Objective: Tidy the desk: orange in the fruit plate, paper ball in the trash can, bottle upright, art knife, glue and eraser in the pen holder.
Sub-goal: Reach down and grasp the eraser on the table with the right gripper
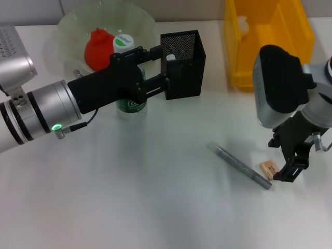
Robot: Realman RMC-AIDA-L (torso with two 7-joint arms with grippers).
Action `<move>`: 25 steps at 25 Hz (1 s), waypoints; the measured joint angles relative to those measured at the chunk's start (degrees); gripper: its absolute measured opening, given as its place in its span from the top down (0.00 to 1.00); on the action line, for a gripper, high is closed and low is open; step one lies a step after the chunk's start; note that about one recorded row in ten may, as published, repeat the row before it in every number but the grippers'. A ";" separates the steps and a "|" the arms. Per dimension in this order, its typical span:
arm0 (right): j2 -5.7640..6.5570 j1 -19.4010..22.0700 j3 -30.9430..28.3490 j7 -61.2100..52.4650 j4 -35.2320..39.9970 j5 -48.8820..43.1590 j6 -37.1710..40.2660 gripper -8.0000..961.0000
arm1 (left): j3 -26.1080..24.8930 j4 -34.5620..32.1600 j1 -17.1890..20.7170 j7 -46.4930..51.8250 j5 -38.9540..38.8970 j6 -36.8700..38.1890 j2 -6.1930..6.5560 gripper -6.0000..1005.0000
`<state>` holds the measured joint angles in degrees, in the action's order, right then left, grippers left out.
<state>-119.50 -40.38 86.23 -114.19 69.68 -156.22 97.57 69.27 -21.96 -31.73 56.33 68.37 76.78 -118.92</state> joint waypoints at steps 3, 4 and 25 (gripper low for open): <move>-0.03 -0.22 1.06 -0.51 -0.27 0.11 -0.01 0.20 | -0.01 -0.02 0.00 0.00 0.00 -0.05 0.00 0.38; -0.03 -0.27 1.56 -0.74 -0.37 0.11 -0.02 0.20 | -0.02 -0.02 0.00 0.00 0.00 -0.06 0.00 0.38; -0.12 -1.44 5.15 -1.38 -4.22 0.27 -3.16 0.32 | -0.01 -0.01 0.18 0.09 -0.08 -0.05 -0.09 0.38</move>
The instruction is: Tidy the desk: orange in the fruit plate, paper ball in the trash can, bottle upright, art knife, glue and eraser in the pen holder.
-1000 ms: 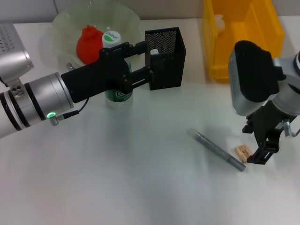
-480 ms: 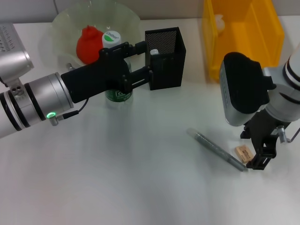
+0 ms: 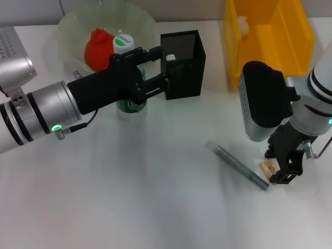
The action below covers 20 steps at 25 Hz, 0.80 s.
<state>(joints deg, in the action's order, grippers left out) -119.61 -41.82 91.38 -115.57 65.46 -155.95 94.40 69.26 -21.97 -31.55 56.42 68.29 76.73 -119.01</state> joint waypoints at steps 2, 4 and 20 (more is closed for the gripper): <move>0.00 -0.04 0.00 0.00 -0.05 0.00 -0.04 0.37 | 0.00 0.00 -0.02 0.00 0.00 0.00 0.00 0.38; 0.00 -0.09 0.02 -0.01 -0.07 0.01 -0.06 0.42 | 0.00 0.00 -0.03 0.00 -0.01 0.00 0.00 0.38; 0.40 1.61 -17.45 -0.42 8.62 5.88 1.97 0.56 | -0.01 -0.11 0.30 -0.06 0.00 0.17 0.08 0.38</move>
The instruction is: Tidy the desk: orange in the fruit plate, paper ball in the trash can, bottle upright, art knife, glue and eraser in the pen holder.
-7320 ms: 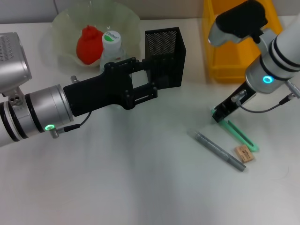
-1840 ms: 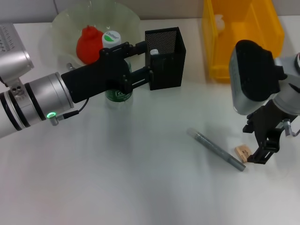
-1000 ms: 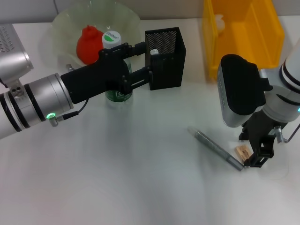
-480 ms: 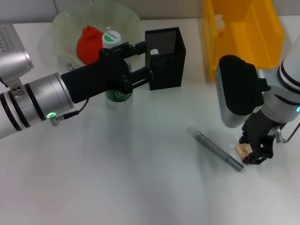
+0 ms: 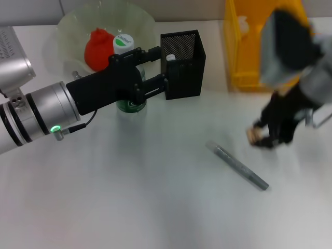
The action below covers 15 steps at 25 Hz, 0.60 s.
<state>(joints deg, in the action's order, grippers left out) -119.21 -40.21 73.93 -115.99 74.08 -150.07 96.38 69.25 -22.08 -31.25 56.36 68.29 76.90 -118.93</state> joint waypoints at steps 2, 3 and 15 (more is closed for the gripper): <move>0.01 0.78 -4.86 0.04 2.50 2.21 -1.18 0.56 | -0.03 -0.06 0.10 -0.01 0.00 0.05 0.00 0.38; -0.01 1.15 -6.80 -0.24 3.51 3.27 -2.12 0.56 | -0.03 -0.06 0.10 -0.01 0.00 0.05 0.00 0.38; -0.10 -2.55 -6.84 -11.85 -0.44 9.66 -23.30 0.56 | -0.09 -0.49 1.04 -0.02 -2.17 0.83 0.12 0.38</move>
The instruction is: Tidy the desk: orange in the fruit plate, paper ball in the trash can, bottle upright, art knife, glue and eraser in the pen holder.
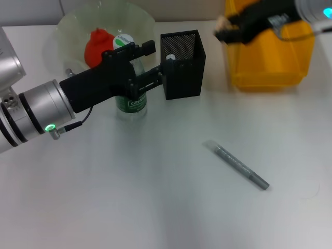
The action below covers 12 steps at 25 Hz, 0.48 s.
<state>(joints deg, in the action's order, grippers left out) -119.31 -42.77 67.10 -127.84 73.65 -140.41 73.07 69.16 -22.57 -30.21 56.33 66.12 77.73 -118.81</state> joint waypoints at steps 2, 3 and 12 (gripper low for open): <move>0.04 -1.36 0.04 -0.48 -1.43 0.06 -0.91 0.56 | 0.00 -0.01 0.00 0.00 -0.01 0.30 -0.06 0.38; 0.03 -2.80 0.07 -0.81 -3.04 0.02 -1.56 0.56 | 0.01 -0.01 0.00 0.00 -0.02 0.34 -0.09 0.38; -0.02 -13.35 0.27 -4.02 -18.22 -6.34 -3.95 0.56 | 0.00 0.37 0.18 0.00 -0.05 0.50 -0.11 0.38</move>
<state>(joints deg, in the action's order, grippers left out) -119.33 -56.11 67.37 -131.86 55.43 -146.74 69.13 69.17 -22.20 -30.03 56.34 66.07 78.23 -118.92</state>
